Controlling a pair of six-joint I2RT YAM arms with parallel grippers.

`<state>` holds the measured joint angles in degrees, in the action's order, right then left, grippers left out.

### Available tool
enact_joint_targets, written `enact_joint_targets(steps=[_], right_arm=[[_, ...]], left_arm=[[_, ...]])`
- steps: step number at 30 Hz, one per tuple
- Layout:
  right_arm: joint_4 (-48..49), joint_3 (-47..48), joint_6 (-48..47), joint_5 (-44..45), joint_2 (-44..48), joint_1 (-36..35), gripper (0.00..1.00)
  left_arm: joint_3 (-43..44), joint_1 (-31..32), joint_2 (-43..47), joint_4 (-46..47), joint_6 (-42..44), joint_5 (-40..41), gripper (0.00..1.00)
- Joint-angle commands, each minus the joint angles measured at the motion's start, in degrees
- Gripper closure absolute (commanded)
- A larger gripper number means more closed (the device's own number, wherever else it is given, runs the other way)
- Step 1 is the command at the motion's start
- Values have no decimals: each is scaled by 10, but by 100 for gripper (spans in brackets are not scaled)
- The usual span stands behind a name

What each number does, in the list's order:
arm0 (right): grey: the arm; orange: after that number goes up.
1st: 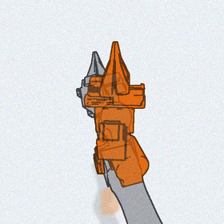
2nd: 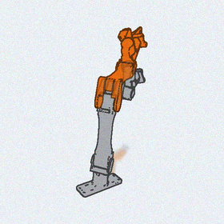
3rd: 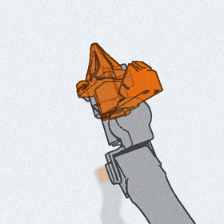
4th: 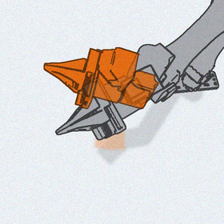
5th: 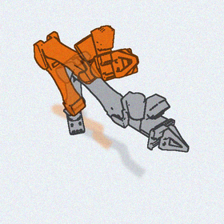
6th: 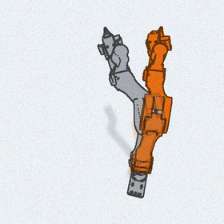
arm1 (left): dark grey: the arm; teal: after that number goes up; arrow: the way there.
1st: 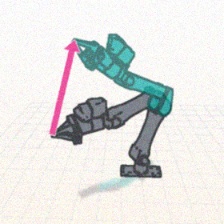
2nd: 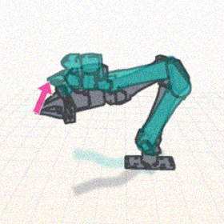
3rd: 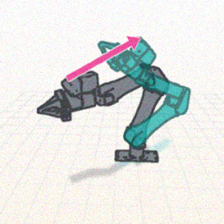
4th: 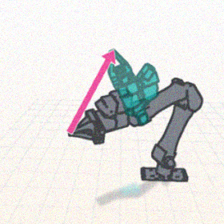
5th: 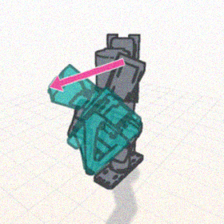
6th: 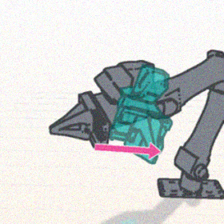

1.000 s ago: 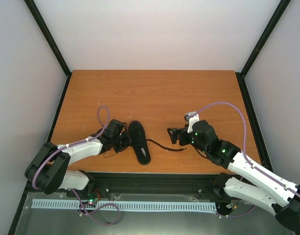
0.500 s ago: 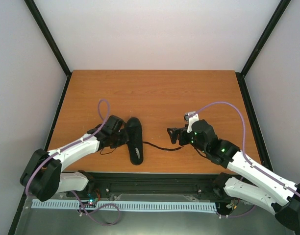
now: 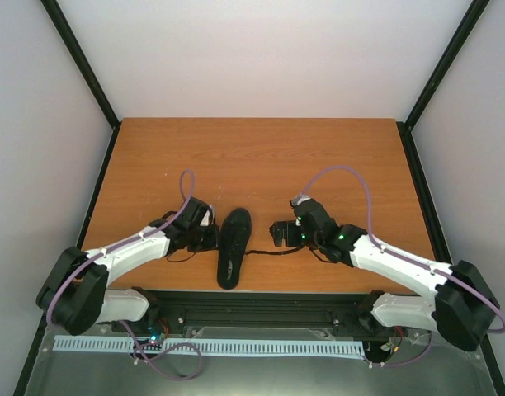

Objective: Tie the shoes

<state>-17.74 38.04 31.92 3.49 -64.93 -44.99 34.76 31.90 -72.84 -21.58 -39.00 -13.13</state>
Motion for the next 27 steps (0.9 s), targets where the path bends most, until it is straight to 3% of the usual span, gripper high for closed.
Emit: enact_joint_targets(steps=[1, 5, 7, 8, 11, 12, 21, 27], right_arm=[[53, 0, 37, -34, -38, 2, 0], [52, 5, 26, -17, -41, 2, 0], [36, 20, 10, 0, -39, 2, 0], [29, 29, 2, 4, -40, 2, 0], [25, 52, -29, -9, -43, -2, 0], [24, 58, -31, -5, -41, -5, 0], [29, 105, -62, -19, -82, -13, 0], [6, 177, -76, 4, -180, -46, 5]], left_arm=[[-26, 28, -19, 95, -35, -56, 99], [-13, 60, -29, 64, -33, -29, 98], [-1, 59, -8, 37, -26, -9, 86], [10, 58, 5, 16, -19, 4, 72], [58, 48, 37, -73, 6, 48, 12], [78, 42, 47, -103, 15, 62, 2], [247, -76, 73, -234, 124, 97, 0], [303, -212, 137, -144, 164, 101, 0]])
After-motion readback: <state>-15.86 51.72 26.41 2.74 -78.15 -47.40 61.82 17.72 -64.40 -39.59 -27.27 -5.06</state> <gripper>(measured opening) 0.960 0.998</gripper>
